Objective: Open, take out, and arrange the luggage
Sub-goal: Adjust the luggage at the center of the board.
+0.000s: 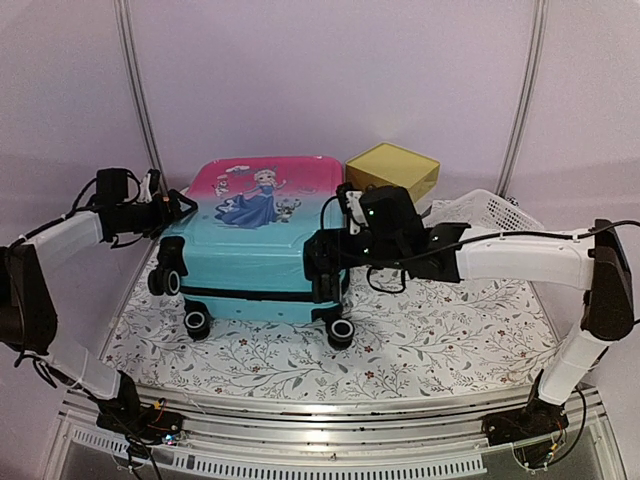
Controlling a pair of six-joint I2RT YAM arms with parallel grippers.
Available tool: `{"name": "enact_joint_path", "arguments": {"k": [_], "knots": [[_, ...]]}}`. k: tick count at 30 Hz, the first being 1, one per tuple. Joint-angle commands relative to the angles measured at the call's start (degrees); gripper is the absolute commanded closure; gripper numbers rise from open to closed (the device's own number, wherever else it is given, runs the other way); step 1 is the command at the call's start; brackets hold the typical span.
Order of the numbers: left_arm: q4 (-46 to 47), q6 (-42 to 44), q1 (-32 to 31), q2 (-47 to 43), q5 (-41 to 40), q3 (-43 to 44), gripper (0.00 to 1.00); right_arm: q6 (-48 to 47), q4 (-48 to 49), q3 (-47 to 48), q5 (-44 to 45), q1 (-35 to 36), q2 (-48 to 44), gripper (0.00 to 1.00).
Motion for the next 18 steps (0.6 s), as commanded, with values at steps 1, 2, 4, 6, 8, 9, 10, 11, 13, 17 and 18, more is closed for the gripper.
{"name": "enact_joint_path", "arguments": {"k": [1,2,4,6,8,9,10,11,13,17,18], "knots": [[2.08,0.27,-2.06,3.25,2.27,2.96,0.05,-2.04,7.61,-0.85,-10.36,12.78,-0.75,0.04],[1.92,0.22,-2.04,3.46,1.01,3.55,0.05,-2.01,7.57,-1.14,-9.99,12.76,-0.86,0.04],[2.24,0.18,-1.92,3.80,-0.95,4.77,0.05,-2.09,7.31,-1.79,-8.32,12.77,-1.65,0.04],[2.24,0.18,-1.76,4.46,-2.78,6.48,0.05,-3.10,6.52,-2.15,-7.21,12.80,-2.53,0.03],[0.98,0.26,-1.42,5.29,-4.82,8.92,0.04,-3.92,5.23,-2.27,-5.49,12.68,-3.65,0.03],[-0.14,0.20,-1.24,5.45,-6.09,10.21,0.04,-4.13,4.50,-2.31,-4.46,12.67,-4.18,0.02],[-0.98,0.37,-1.11,5.24,-7.11,11.19,0.03,-4.38,3.50,-2.49,-3.31,12.55,-4.81,0.02],[-1.64,0.77,-1.01,4.64,-8.08,11.83,0.03,-4.49,2.92,-2.70,-2.28,12.34,-5.56,0.02],[-2.76,1.44,-0.83,2.31,-11.15,11.93,0.02,-4.33,1.74,-3.60,-0.66,11.43,-7.02,0.01],[-6.87,2.90,-0.72,-4.00,-17.76,11.28,0.02,-1.96,0.94,-6.91,-0.81,8.05,-9.85,0.01],[-7.86,3.17,-0.66,-6.00,-18.72,10.84,0.02,-1.58,0.84,-7.76,-0.72,7.27,-10.60,0.01]]}}
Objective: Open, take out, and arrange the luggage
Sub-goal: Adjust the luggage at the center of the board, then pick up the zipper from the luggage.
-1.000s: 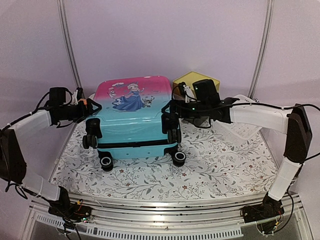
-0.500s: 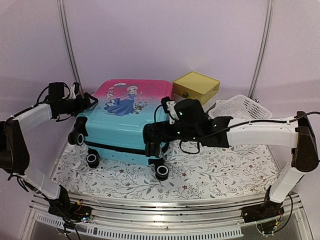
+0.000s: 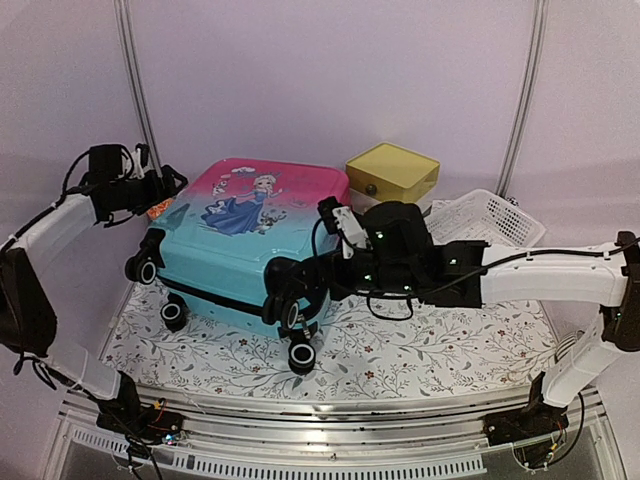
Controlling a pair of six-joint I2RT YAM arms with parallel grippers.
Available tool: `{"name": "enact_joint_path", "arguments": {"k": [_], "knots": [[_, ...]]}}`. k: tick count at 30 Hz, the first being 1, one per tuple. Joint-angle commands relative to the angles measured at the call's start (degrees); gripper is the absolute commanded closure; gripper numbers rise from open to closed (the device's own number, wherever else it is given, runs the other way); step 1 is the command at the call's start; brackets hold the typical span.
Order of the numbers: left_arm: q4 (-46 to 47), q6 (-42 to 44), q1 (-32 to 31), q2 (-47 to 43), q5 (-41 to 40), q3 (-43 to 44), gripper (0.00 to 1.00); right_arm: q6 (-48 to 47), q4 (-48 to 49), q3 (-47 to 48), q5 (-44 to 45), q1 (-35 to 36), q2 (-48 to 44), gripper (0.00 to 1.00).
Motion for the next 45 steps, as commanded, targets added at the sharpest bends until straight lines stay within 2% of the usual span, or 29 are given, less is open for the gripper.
{"name": "enact_joint_path", "arguments": {"k": [1,8,13,18,25,29,32,36,45], "knots": [[-5.88,2.34,-0.22,-9.16,-7.28,-0.12,0.02,2.00,0.16,-4.24,0.31,-3.67,-4.75,0.01],[-13.29,0.43,-0.45,-23.65,-3.95,-8.68,0.02,2.53,-0.22,-6.06,0.59,-6.21,-6.34,0.00],[-18.09,-4.27,-1.55,-36.09,1.23,-16.16,0.06,3.02,0.30,-5.02,-1.50,-6.35,-4.64,0.00],[-18.88,-11.09,-3.28,-46.34,8.17,-24.16,0.10,3.82,3.55,-4.50,-5.64,-6.32,-1.56,0.02],[-17.99,-12.79,-4.04,-49.77,9.37,-31.06,0.10,7.84,15.73,-2.37,-16.05,-4.20,6.80,0.05],[-14.77,-13.45,-4.61,-49.08,13.50,-33.43,0.11,6.21,17.13,3.78,-19.08,-2.55,12.22,0.04],[-11.48,-12.83,-8.42,-48.99,16.44,-34.83,0.12,5.00,18.15,3.23,-20.24,-2.57,12.16,0.05],[-10.72,-12.49,-17.52,-49.24,11.25,-35.13,0.11,1.78,18.69,-0.40,-18.80,-2.54,8.17,0.04],[-7.65,-13.47,-35.79,-46.99,-1.31,-35.99,0.09,-3.03,23.62,-16.63,-11.48,-0.63,1.78,0.05]]}}
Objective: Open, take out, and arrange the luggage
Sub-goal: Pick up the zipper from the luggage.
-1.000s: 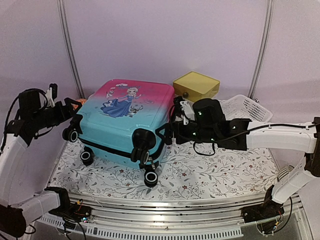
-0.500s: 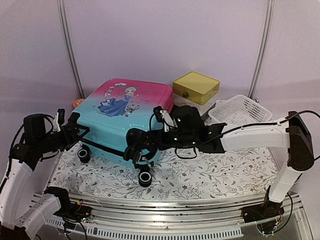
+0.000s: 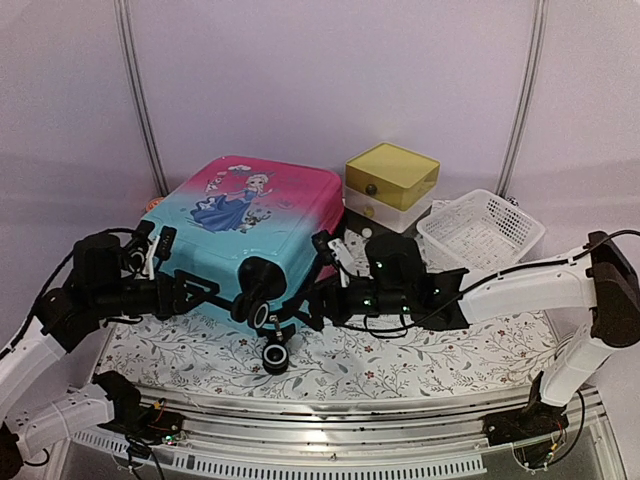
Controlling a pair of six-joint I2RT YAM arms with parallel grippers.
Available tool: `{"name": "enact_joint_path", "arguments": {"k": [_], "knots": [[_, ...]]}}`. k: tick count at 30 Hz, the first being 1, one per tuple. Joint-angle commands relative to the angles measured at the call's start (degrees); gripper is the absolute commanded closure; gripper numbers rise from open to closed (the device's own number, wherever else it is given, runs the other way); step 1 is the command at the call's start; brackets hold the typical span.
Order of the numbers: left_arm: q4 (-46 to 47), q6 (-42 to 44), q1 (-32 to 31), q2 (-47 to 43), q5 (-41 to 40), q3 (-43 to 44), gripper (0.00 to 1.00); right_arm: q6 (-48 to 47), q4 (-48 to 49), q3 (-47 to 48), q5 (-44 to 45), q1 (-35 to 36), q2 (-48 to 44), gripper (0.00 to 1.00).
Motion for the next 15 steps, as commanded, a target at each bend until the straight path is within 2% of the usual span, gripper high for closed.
{"name": "enact_joint_path", "arguments": {"k": [1,5,9,10,15], "knots": [[2.52,-0.14,-7.59,2.31,-8.35,-0.37,0.08,-2.88,6.14,-6.47,5.51,2.21,-1.85,0.05],[3.74,0.00,-13.64,4.98,-13.16,-0.37,0.05,-3.37,16.00,-11.91,11.04,4.46,-1.26,0.05],[4.36,0.50,-18.83,7.17,-17.80,0.03,0.03,-4.95,25.69,-13.72,9.59,4.68,2.24,0.03],[4.36,0.57,-19.68,7.46,-18.76,0.21,0.03,-5.35,26.46,-13.42,9.41,4.67,3.51,0.00],[4.33,0.75,-21.48,7.14,-21.30,0.18,0.02,-6.37,32.67,-13.91,12.90,4.70,6.81,0.01]]}}
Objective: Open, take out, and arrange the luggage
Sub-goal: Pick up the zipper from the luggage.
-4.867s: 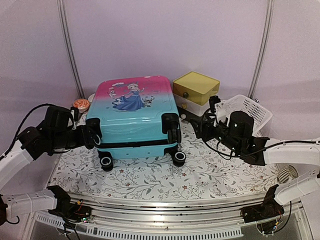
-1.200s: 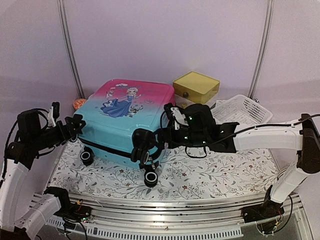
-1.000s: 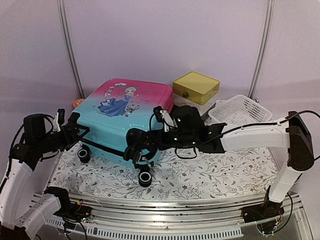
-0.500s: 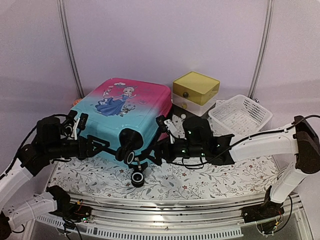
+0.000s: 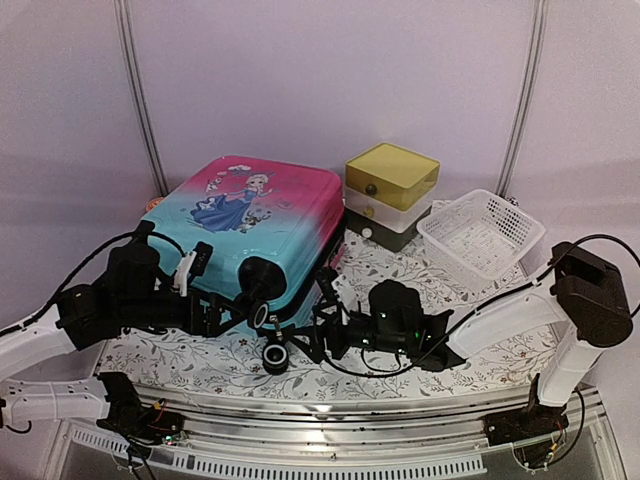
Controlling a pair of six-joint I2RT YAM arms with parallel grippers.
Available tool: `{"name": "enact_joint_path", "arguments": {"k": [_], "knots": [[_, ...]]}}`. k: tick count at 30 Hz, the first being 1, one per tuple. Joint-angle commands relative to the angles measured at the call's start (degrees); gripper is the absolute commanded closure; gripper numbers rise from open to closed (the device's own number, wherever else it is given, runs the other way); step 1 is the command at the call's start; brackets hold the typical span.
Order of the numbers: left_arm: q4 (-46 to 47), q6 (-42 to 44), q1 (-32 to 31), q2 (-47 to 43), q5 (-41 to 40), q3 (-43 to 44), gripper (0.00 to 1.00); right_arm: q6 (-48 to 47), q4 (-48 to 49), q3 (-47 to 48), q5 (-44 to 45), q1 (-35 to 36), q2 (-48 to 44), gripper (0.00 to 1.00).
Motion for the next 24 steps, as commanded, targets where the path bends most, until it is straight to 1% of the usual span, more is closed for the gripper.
{"name": "enact_joint_path", "arguments": {"k": [1,3,6,8,10,11,16,19,21,24], "knots": [[1.86,0.63,-1.65,-0.82,-4.30,-0.01,0.02,-2.17,13.61,-2.20,3.40,0.15,1.82,0.01],[2.63,0.70,-1.85,-1.35,-3.87,-0.68,0.02,-3.22,23.34,-6.47,3.45,0.14,1.81,0.01],[3.75,1.36,-2.17,-2.01,-3.17,-1.79,0.02,-4.39,41.30,-13.20,4.76,0.13,4.29,0.01],[4.40,2.08,-2.39,-2.35,-2.69,-2.24,0.02,-1.82,52.34,-17.11,8.29,0.02,7.93,0.01],[4.46,2.18,-2.45,-2.61,-2.87,-2.37,0.02,2.02,63.38,-19.67,5.56,-1.06,11.57,0.01],[4.54,2.16,-2.50,-2.72,-2.91,-2.42,0.02,2.73,65.19,-19.85,4.39,-1.44,12.47,0.01],[4.82,1.93,-2.44,-2.48,-3.16,-2.80,0.02,4.90,55.24,-17.52,3.21,-1.42,11.43,0.01],[5.07,1.83,-2.43,-1.49,-3.08,-2.77,0.02,5.51,46.82,-15.06,3.77,-1.17,10.54,0.01],[5.08,1.94,-2.45,-0.70,-3.07,-2.58,0.02,5.55,38.16,-12.38,5.33,-0.58,9.13,0.01],[5.07,1.99,-2.48,0.11,-3.15,-2.25,0.02,5.96,18.82,-5.04,8.60,-0.05,6.99,0.01]]}}
